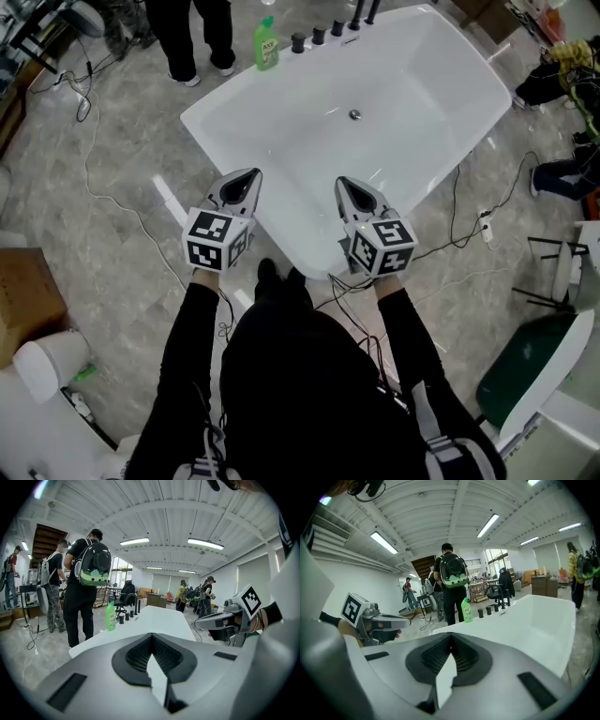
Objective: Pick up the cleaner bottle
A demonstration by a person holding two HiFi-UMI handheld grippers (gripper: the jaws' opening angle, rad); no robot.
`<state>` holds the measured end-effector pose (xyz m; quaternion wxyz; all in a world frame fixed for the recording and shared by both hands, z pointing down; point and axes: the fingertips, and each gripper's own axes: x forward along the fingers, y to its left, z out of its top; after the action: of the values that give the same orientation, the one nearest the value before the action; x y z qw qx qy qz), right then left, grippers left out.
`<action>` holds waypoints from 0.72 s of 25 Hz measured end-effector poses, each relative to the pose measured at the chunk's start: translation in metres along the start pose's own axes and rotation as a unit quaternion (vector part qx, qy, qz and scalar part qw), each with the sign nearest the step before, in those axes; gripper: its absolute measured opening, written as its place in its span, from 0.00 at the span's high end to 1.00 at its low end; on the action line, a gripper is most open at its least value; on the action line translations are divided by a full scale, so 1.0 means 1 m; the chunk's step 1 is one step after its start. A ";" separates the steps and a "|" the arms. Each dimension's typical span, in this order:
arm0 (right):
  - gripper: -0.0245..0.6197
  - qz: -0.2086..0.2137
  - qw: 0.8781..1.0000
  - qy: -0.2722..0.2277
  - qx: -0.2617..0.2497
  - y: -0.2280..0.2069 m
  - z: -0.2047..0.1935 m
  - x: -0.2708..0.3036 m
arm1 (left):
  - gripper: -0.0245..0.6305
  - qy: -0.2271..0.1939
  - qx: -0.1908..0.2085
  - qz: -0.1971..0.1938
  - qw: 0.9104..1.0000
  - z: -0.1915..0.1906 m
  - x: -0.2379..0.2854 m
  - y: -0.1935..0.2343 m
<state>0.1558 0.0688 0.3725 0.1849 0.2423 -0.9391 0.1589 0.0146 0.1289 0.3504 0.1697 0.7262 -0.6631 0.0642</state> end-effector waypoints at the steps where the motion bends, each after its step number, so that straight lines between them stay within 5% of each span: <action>1: 0.96 0.002 1.000 0.002 -0.002 0.000 -0.001 -0.001 | 0.95 0.000 0.001 0.002 1.000 0.001 0.000 0.000; 18: 0.96 0.006 1.000 0.016 -0.014 -0.018 -0.002 0.000 | 0.95 -0.007 0.017 0.026 0.999 0.011 0.009 -0.005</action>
<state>0.1660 0.0548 0.3779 0.2027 0.2312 -0.9395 0.1510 0.0191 0.1167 0.3425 0.1514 0.7119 -0.6817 0.0749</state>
